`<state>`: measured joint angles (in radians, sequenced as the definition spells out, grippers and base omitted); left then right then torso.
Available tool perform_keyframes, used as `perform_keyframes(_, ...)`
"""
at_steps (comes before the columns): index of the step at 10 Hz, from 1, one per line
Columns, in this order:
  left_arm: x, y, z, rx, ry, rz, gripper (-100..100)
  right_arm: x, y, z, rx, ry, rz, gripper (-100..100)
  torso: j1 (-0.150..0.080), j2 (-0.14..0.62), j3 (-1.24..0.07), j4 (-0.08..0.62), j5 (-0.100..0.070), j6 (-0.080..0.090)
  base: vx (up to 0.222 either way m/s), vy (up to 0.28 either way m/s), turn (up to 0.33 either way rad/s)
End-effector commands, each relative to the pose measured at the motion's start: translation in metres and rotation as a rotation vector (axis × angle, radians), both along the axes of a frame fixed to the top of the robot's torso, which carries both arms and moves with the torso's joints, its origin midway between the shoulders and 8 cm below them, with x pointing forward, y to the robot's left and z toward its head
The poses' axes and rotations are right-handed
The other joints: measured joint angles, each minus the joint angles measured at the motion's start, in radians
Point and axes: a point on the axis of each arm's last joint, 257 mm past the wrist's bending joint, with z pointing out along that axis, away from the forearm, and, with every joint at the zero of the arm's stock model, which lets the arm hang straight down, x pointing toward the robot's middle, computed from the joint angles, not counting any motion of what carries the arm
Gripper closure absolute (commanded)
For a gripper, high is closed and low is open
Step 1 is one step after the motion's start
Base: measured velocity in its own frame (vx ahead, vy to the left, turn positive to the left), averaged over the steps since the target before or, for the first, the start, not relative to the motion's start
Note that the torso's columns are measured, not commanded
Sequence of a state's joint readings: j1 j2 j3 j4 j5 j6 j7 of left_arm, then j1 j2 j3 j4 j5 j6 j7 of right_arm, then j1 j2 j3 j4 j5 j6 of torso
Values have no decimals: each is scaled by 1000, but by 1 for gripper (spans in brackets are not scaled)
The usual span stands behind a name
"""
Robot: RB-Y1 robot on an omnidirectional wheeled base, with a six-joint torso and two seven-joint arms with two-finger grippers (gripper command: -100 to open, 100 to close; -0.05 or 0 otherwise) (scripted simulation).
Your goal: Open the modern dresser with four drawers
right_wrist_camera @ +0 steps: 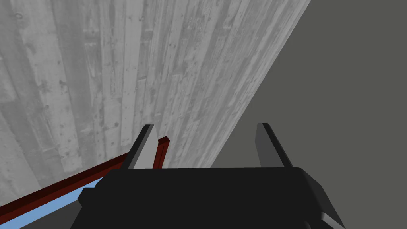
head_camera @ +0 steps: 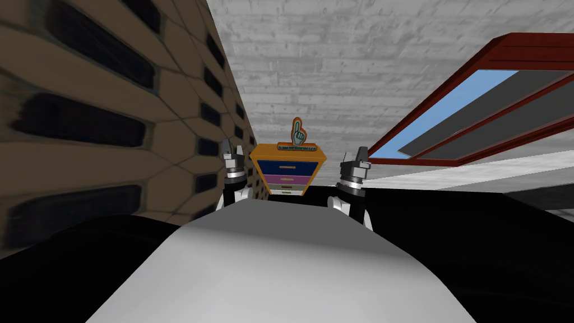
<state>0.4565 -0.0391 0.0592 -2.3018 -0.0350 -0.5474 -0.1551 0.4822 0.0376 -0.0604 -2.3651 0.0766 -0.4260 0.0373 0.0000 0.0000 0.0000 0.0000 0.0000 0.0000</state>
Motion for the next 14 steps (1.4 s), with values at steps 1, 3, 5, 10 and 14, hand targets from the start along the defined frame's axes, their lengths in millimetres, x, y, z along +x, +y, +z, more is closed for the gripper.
perform_keyframes(1,0,0,0,0,0,0,0,0,0,0,0,0,0,0,0,40,-82,41,0,0,0,0,0)
perform_keyframes(3,0,0,0,0,0,0,0,0,0,0,0,0,0,0,0,175,-351,176,0,0,0,0,0)
perform_keyframes(5,0,0,0,0,0,0,0,0,0,0,0,0,0,0,0,322,-644,322,0,0,0,0,0)
perform_keyframes(10,4,-6,-2,43,18,-20,-100,0,0,0,0,0,0,0,0,691,-1382,691,0,0,1,-2,-2)
perform_keyframes(14,18,-17,-13,138,93,-61,-100,0,0,0,0,0,0,0,0,738,-1476,738,0,0,0,-24,-18)
